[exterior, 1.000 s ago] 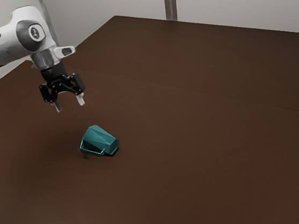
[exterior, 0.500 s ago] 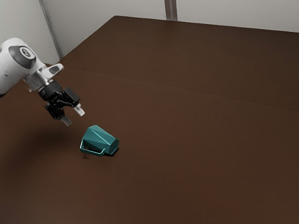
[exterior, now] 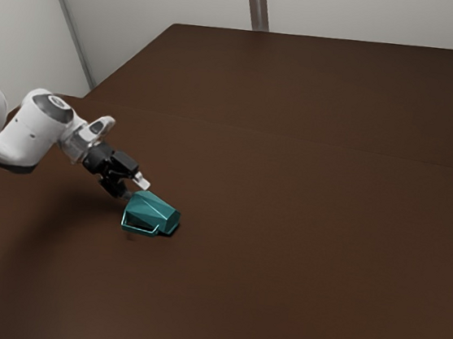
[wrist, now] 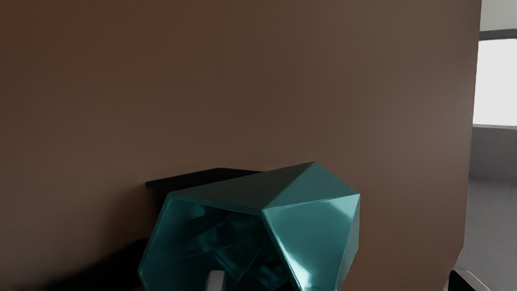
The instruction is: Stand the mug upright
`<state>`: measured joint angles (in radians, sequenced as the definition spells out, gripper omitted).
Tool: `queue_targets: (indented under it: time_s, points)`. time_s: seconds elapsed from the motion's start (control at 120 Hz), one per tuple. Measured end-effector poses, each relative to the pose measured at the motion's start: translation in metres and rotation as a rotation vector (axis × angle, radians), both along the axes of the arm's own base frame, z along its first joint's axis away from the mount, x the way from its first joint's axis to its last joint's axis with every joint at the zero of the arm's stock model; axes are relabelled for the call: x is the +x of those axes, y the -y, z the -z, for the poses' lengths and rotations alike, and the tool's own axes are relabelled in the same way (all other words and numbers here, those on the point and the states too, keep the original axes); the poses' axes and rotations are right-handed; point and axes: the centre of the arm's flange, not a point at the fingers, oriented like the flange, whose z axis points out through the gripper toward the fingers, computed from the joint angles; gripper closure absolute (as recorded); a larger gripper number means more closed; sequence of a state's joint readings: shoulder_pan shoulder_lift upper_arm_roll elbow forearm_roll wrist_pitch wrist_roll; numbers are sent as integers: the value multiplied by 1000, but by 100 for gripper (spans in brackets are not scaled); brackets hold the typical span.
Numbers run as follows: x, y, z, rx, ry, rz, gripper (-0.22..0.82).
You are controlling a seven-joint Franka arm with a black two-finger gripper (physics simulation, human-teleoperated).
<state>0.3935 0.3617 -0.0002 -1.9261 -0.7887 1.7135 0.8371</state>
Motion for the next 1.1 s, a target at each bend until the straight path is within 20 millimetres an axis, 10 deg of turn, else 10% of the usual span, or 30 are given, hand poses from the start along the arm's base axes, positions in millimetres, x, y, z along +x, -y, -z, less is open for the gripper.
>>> queue_targets:
  time_s: [0.133, 0.533, 0.8, 1.1]
  points:
    - [-7, 5, 6, -31, 11, 25, 5]
    - [-5, 12, 4, -68, 84, 74, 67]
    - [1, 29, -28, -44, 178, 132, 75]
    - [8, 96, -73, 383, 291, 428, 77]
